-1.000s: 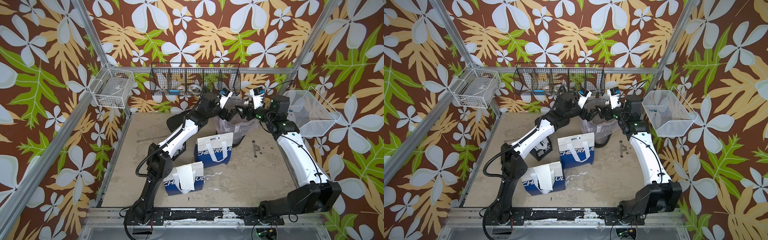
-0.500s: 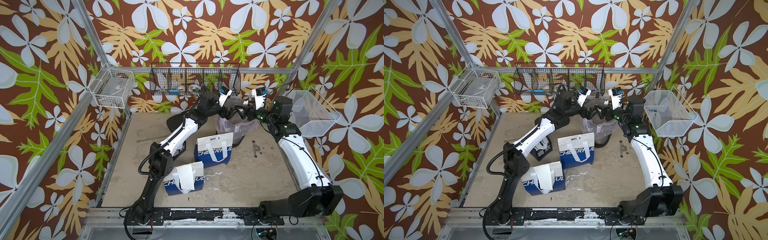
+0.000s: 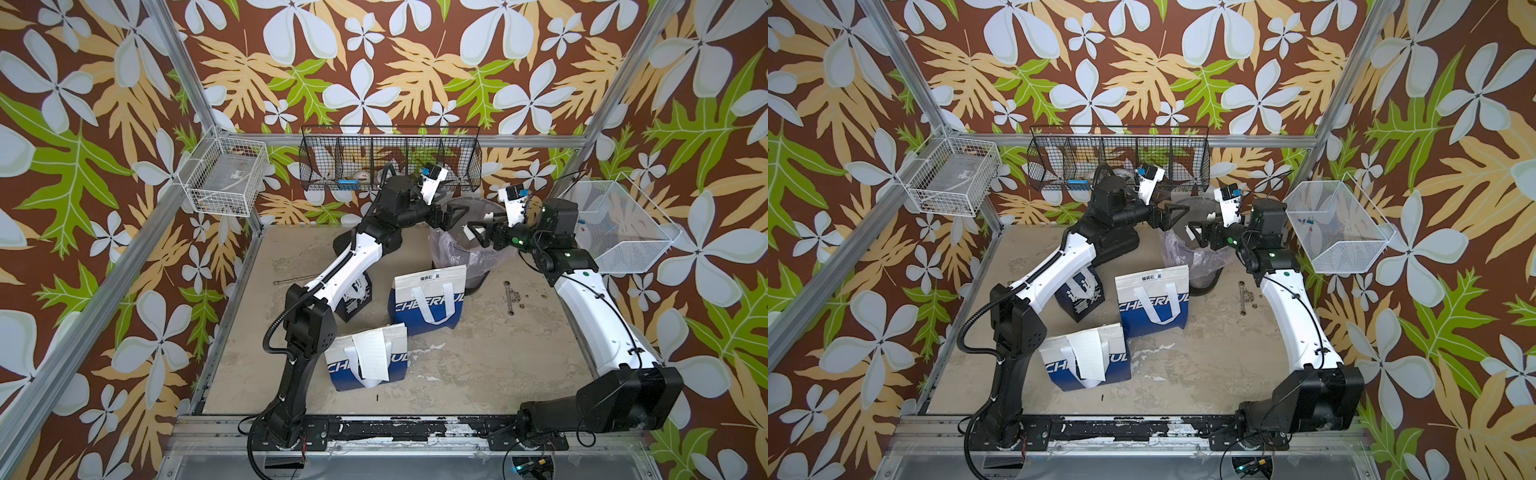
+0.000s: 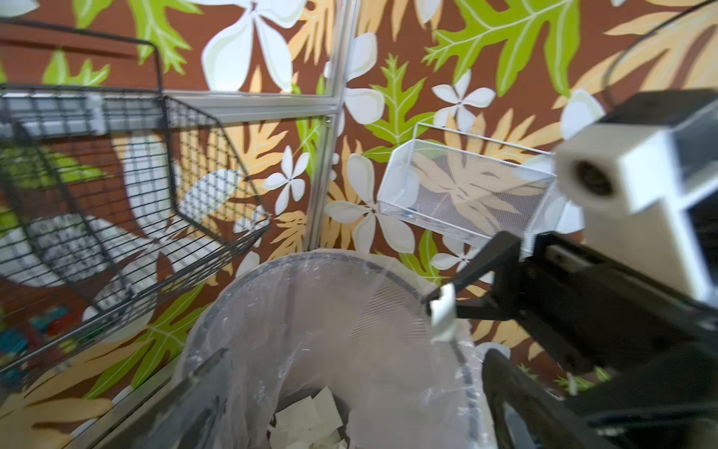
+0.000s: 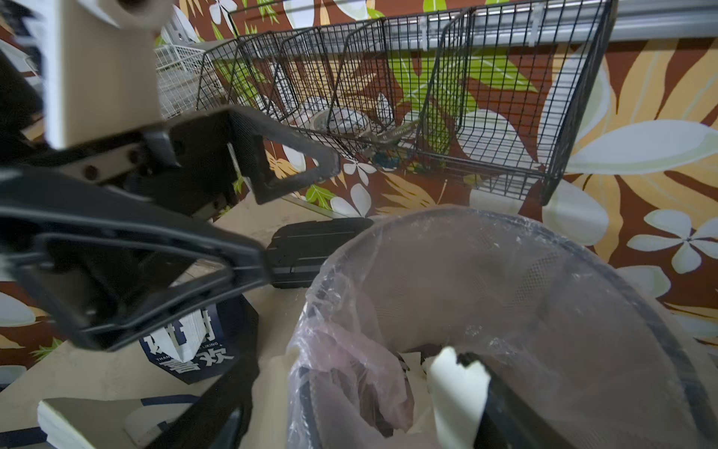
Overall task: Shred takeout receipts and throw away
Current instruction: Place the takeout receipt in the trash bin.
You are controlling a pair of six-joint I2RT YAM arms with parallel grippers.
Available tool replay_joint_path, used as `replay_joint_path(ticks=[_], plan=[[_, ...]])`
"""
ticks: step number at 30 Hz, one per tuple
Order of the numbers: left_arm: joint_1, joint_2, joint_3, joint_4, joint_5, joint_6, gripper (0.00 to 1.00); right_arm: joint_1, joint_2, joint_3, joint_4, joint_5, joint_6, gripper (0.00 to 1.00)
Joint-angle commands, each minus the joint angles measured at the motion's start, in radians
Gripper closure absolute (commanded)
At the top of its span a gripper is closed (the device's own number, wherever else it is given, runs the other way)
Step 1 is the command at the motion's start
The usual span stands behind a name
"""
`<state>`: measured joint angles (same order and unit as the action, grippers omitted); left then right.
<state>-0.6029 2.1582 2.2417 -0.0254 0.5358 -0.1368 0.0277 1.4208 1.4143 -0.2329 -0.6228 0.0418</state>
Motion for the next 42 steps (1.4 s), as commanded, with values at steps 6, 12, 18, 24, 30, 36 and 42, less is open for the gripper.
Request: replay_joint_path(ticks=[6, 12, 18, 24, 30, 36, 42], plan=[[0.003, 0.01, 0.044, -0.115, 0.169, 0.148, 0.06, -0.013, 0.036, 0.07, -0.011, 0.09, -0.04, 0.17], [0.003, 0.017, 0.048, -0.179, 0.172, 0.273, 0.09, -0.014, 0.066, 0.113, 0.002, -0.032, -0.014, 0.17], [0.003, 0.052, 0.079, -0.139, 0.273, 0.252, 0.2, -0.012, 0.052, 0.081, 0.08, -0.171, 0.059, 0.17], [0.002, 0.044, 0.05, -0.107, 0.352, 0.247, 0.34, -0.012, 0.043, 0.077, 0.1, -0.22, 0.084, 0.17], [0.003, -0.017, -0.049, -0.015, 0.414, 0.231, 0.53, -0.011, 0.055, 0.078, 0.101, -0.227, 0.096, 0.18], [0.003, -0.036, -0.068, 0.015, 0.441, 0.225, 0.73, -0.01, 0.068, 0.089, 0.086, -0.222, 0.087, 0.18], [0.003, -0.029, -0.067, 0.021, 0.423, 0.218, 1.0, -0.01, 0.067, 0.096, 0.074, -0.212, 0.077, 0.18]])
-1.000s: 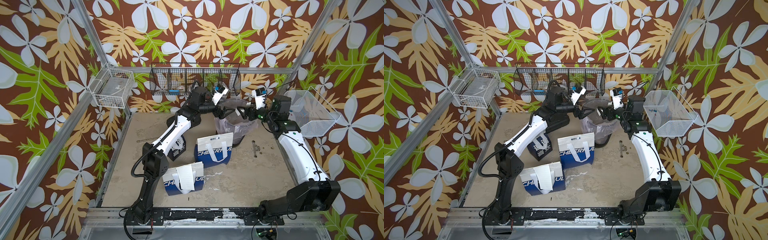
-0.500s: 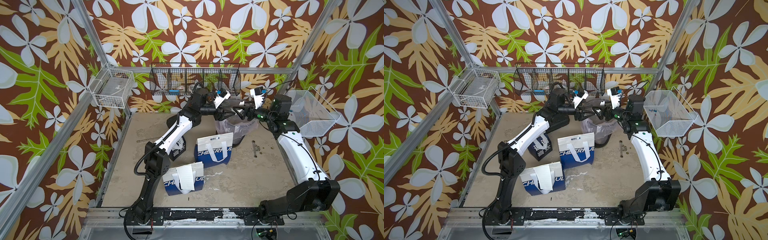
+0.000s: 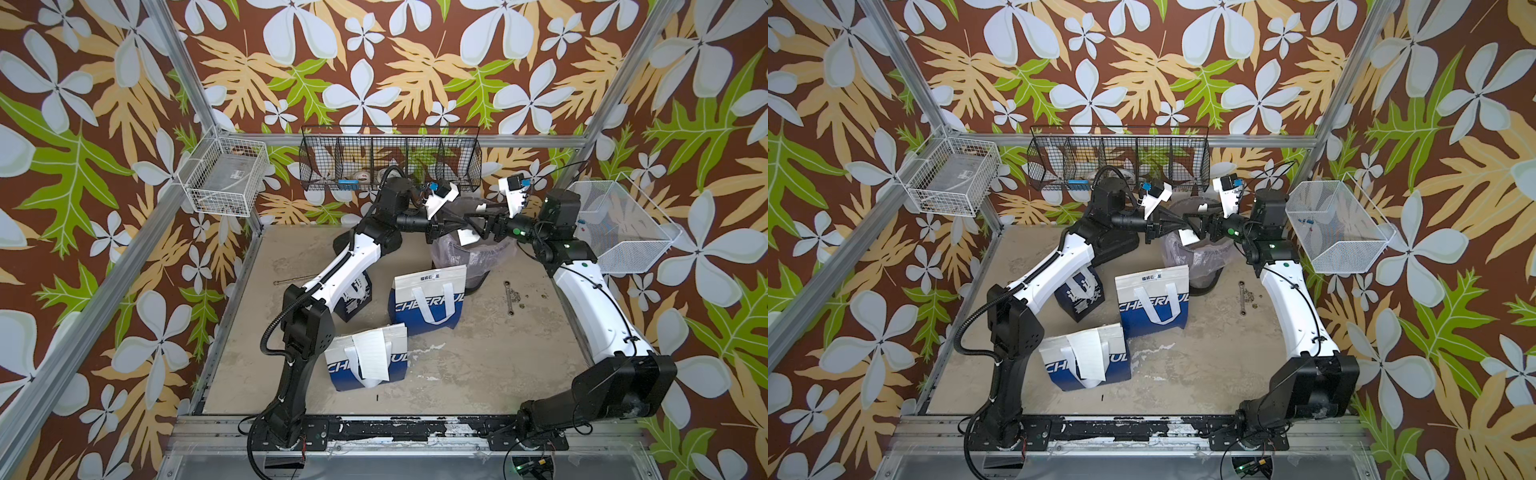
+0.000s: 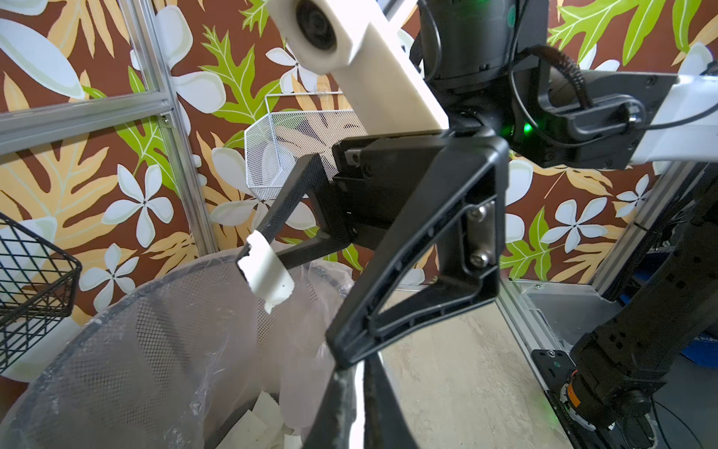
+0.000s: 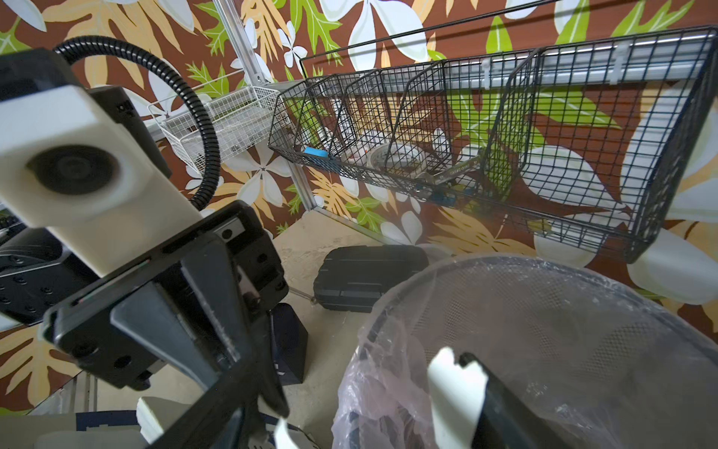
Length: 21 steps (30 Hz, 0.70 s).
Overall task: Shred takeout receipts and throw away
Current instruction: Place the takeout receipt in the trash bin.
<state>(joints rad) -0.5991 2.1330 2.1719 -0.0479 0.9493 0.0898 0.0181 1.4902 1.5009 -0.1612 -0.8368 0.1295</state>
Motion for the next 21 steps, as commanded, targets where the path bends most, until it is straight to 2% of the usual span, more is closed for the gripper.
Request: replay_joint_path(ticks=[1, 5, 9, 10, 11, 12, 17, 20, 21], plan=[[0.0, -0.003, 0.002, 0.04, -0.005, -0.004, 1.0, 0.0, -0.002, 0.012, 0.001, 0.006, -0.013, 0.19], [-0.003, 0.021, 0.022, 0.027, -0.168, 0.006, 1.0, 0.0, -0.006, 0.024, -0.026, 0.098, -0.035, 0.19], [-0.002, 0.12, 0.175, -0.085, -0.313, 0.008, 1.0, -0.001, -0.014, 0.031, -0.055, 0.196, -0.069, 0.18], [-0.002, 0.135, 0.21, -0.106, -0.339, 0.003, 0.93, -0.001, -0.016, 0.032, -0.06, 0.206, -0.077, 0.18], [-0.001, 0.142, 0.227, -0.12, -0.351, 0.001, 0.81, -0.001, -0.017, 0.033, -0.066, 0.208, -0.086, 0.18], [-0.001, 0.134, 0.224, -0.123, -0.356, 0.005, 0.73, -0.001, -0.018, 0.032, -0.072, 0.206, -0.097, 0.18], [0.018, 0.019, 0.102, -0.159, -0.484, 0.006, 0.38, -0.001, 0.011, -0.013, -0.069, 0.228, -0.085, 0.16], [0.034, -0.069, 0.026, -0.207, -0.526, -0.001, 0.24, 0.019, 0.024, -0.001, -0.061, 0.077, -0.068, 0.15], [0.038, -0.095, 0.007, -0.224, -0.535, 0.004, 0.22, 0.041, 0.009, -0.015, -0.043, 0.075, -0.078, 0.14]])
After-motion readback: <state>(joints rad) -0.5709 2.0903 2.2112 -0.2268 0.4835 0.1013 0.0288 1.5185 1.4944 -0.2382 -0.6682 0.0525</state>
